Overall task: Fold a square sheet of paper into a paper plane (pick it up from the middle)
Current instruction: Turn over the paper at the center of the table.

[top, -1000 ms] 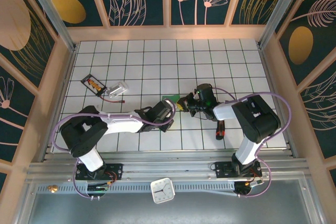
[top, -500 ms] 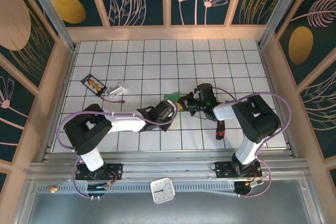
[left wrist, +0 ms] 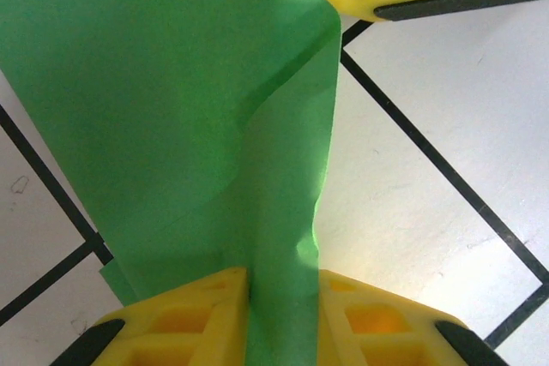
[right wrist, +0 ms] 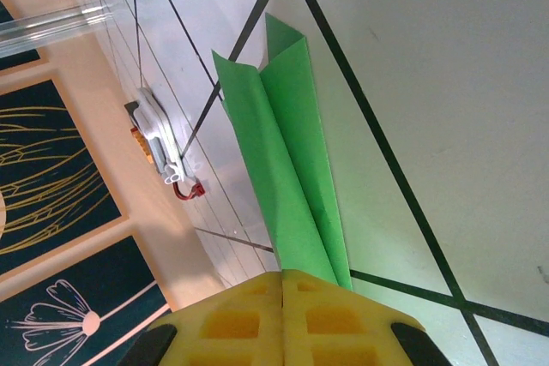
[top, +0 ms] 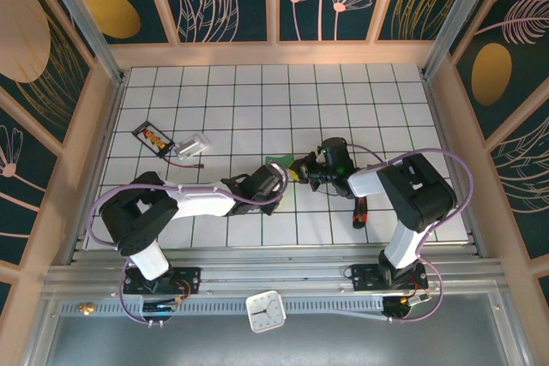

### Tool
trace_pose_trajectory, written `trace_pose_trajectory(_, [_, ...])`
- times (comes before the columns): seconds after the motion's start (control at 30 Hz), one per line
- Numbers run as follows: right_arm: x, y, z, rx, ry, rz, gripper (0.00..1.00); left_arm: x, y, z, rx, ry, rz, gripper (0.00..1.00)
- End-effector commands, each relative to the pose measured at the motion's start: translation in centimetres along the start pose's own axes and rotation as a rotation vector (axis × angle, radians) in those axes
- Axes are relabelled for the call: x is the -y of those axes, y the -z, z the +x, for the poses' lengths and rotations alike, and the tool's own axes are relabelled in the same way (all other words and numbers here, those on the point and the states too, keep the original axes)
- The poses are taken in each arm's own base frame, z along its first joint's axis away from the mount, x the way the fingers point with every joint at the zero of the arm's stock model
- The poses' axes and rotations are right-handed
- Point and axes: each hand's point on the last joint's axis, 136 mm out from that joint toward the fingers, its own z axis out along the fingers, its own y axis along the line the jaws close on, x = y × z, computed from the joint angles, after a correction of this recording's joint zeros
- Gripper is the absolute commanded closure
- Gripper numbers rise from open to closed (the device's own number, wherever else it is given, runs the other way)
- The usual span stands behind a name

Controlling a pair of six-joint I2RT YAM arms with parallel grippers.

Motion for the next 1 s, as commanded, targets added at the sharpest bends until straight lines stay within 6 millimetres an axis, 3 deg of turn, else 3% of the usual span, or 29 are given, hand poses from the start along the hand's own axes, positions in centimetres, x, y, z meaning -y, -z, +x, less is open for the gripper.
trace_pose_trajectory(0.0, [0.7, 0.4, 0.1, -0.014, 0.003, 0.011, 0.92, 0.5, 0.5, -0.4, 0.025, 0.016, 0.026, 0.75])
trace_pose_trajectory(0.23, [-0.4, 0.9, 0.8, -0.030, -0.063, -0.059, 1.00, 0.6, 1.1, -0.8, 0.046, 0.017, 0.035, 0.70])
trace_pose_trajectory(0.63, [-2.8, 1.5, 1.2, -0.012, -0.170, -0.101, 1.00, 0.1, 2.0, -0.9, 0.075, -0.050, -0.050, 0.54])
trace_pose_trajectory(0.97, [-2.9, 0.9, 1.5, -0.010, -0.212, -0.090, 1.00, -0.3, 1.8, -1.9, 0.115, -0.057, -0.103, 0.61])
